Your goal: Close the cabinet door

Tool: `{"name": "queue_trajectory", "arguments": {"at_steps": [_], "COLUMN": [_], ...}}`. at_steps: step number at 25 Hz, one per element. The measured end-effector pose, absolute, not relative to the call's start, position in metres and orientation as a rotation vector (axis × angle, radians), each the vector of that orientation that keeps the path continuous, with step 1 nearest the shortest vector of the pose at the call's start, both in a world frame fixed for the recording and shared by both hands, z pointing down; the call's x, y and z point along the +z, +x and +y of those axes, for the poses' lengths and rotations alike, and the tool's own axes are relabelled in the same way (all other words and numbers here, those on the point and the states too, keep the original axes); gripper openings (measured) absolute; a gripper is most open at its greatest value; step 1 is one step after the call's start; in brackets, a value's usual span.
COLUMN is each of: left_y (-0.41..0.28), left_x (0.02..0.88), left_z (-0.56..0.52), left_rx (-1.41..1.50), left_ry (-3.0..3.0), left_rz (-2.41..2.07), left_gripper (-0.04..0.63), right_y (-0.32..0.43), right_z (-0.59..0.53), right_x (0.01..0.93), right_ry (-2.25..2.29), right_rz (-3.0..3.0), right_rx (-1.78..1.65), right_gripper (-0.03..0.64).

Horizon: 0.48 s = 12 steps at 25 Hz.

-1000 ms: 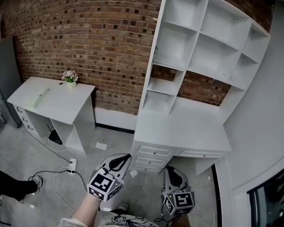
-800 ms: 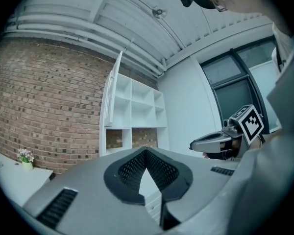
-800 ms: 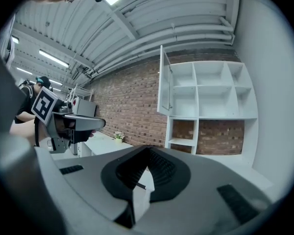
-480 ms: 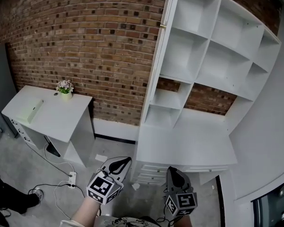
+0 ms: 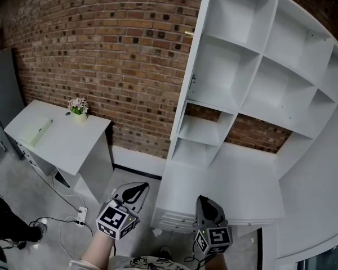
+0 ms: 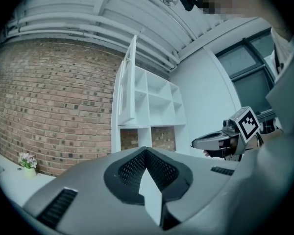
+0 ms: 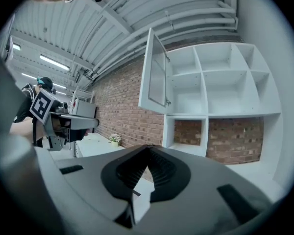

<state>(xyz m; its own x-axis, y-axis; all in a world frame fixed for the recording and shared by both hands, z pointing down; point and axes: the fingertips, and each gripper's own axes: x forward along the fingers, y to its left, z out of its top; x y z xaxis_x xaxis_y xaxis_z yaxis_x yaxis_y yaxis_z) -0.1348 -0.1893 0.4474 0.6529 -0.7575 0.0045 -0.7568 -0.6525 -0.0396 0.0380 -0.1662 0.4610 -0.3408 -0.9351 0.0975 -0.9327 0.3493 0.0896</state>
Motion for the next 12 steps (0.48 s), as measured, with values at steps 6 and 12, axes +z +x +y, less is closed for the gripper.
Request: {"name": "queue_trajectory", "arguments": {"at_steps": [6,12], "left_y": [-0.122,-0.111], "left_x": [0.418,0.401], "left_z": [-0.244,-0.28], "left_rx": [0.064,0.125], "left_ry": [-2.724,-2.651], "left_rz": [1.427,1.509], "left_gripper": [0.011,0.011], "right_y": [0.072,0.094], "right_z": [-0.231,-0.272], "right_x": [0.446,0.44], "right_ry": [1.615,1.533], "right_rz": [-2.543,-2.601], "right_rx": [-0.071,-0.101], "right_gripper": [0.005,0.005]}}
